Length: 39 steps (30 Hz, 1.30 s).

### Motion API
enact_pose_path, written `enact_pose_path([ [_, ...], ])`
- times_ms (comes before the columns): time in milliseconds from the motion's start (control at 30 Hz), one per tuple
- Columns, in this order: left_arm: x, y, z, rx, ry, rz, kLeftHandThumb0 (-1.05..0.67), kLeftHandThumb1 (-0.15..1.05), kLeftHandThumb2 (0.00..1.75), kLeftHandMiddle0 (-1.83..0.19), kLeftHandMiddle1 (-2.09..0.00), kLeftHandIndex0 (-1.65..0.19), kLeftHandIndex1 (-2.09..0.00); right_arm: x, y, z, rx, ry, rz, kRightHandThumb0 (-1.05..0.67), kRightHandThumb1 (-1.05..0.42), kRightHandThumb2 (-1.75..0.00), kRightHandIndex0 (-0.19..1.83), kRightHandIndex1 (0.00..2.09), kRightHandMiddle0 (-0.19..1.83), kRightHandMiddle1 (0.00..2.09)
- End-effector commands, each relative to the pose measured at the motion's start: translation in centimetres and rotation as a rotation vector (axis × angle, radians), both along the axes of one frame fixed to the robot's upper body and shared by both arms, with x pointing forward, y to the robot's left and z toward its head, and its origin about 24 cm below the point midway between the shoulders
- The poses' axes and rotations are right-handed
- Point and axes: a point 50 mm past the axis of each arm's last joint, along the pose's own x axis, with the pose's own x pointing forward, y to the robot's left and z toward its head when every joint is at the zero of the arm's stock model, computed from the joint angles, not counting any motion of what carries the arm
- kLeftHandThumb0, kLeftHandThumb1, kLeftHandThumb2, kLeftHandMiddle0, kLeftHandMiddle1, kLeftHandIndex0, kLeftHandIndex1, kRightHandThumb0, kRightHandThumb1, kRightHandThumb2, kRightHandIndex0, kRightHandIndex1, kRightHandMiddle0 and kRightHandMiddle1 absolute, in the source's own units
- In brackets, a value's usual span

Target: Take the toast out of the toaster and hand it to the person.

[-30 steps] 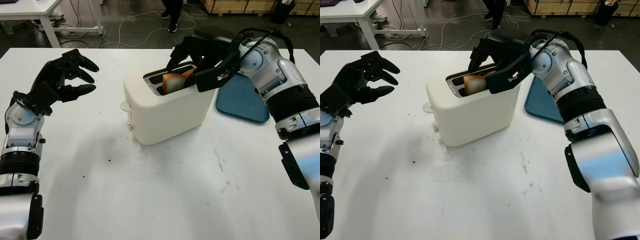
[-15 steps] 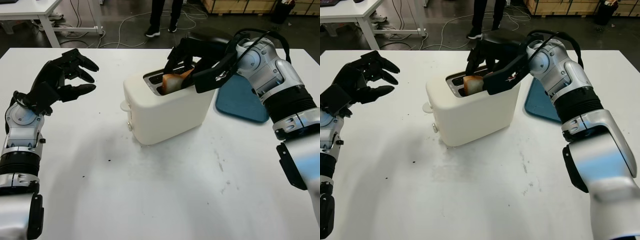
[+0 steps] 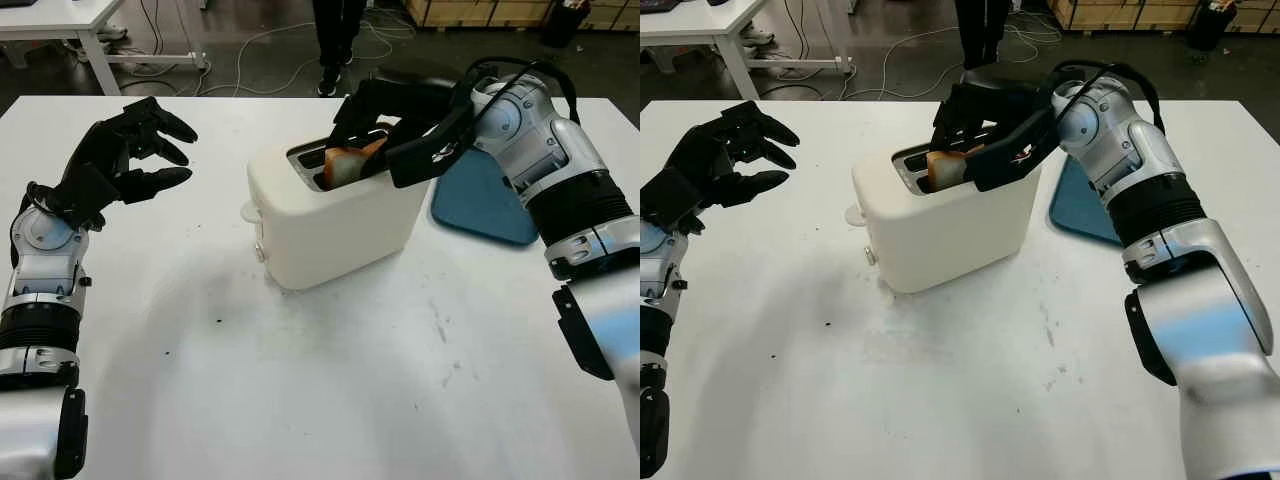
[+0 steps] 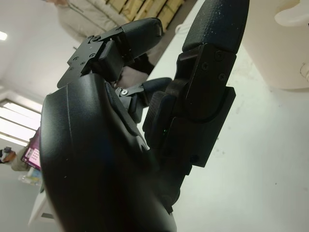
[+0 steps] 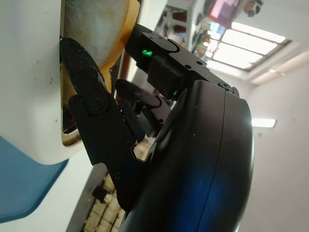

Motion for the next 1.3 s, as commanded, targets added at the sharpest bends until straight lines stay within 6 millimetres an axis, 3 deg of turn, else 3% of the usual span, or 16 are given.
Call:
enact_pose_path([
  [0,0.0,-0.1,0.1,-0.009,-0.006,0.004,-1.05,0.92,0.02,-0.39,-1.37,-0.37,-1.25,-0.2,0.1,-0.9,0.011,0.037,0.016,-0.49,-0.63,0.00,0.77,1.27,0.99,0.01],
  [167,-0.1,-0.1,0.1,0.000,-0.013,0.002,-1.05,0.92,0.03,-0.37,-1.37,-0.35,-1.26,-0.2,0.0,-1.5,0.007,0.088,0.042,-0.44,-0.63,0.00,0.75,1.52,1.00,0.01],
  [333,-0.1,-0.1,0.1,-0.010,-0.005,0.000,-1.05,0.92,0.02,-0.37,-1.38,-0.35,-1.27,-0.2,0.0,-1.9,-0.002,0.128,0.051,-0.36,-0.65,0.00,0.86,1.05,1.07,0.03],
  [600,0.0,0.0,0.1,-0.008,-0.005,0.000,-1.05,0.92,0.02,-0.37,-1.38,-0.35,-1.26,-0.3,-0.2,-2.0,0.026,0.094,0.069,-0.12,-0.70,-0.01,1.07,0.60,1.26,0.08],
  [733,0.0,-0.1,0.2,-0.005,-0.006,-0.003,-1.05,0.92,0.02,-0.37,-1.37,-0.35,-1.25,-0.3,-0.3,-2.0,0.027,0.050,0.083,-0.12,-0.70,-0.01,1.17,0.66,1.34,0.10],
  [833,0.0,-0.1,0.2,-0.006,-0.004,-0.005,-1.05,0.92,0.02,-0.37,-1.37,-0.35,-1.25,-0.3,-0.3,-1.8,0.041,0.036,0.083,-0.12,-0.71,-0.01,1.12,0.88,1.35,0.09],
  [1033,0.1,-0.2,0.2,0.003,-0.007,0.001,-1.05,0.92,0.02,-0.37,-1.38,-0.36,-1.26,-0.1,-0.5,-1.0,0.025,0.004,0.070,-0.14,-0.73,-0.01,1.04,1.02,1.35,0.09],
  [1267,0.0,-0.1,0.2,0.006,-0.004,0.006,-1.05,0.92,0.02,-0.37,-1.39,-0.35,-1.27,0.2,-1.0,1.2,0.058,-0.092,0.023,-0.15,-0.72,0.00,1.06,0.93,1.34,0.09],
])
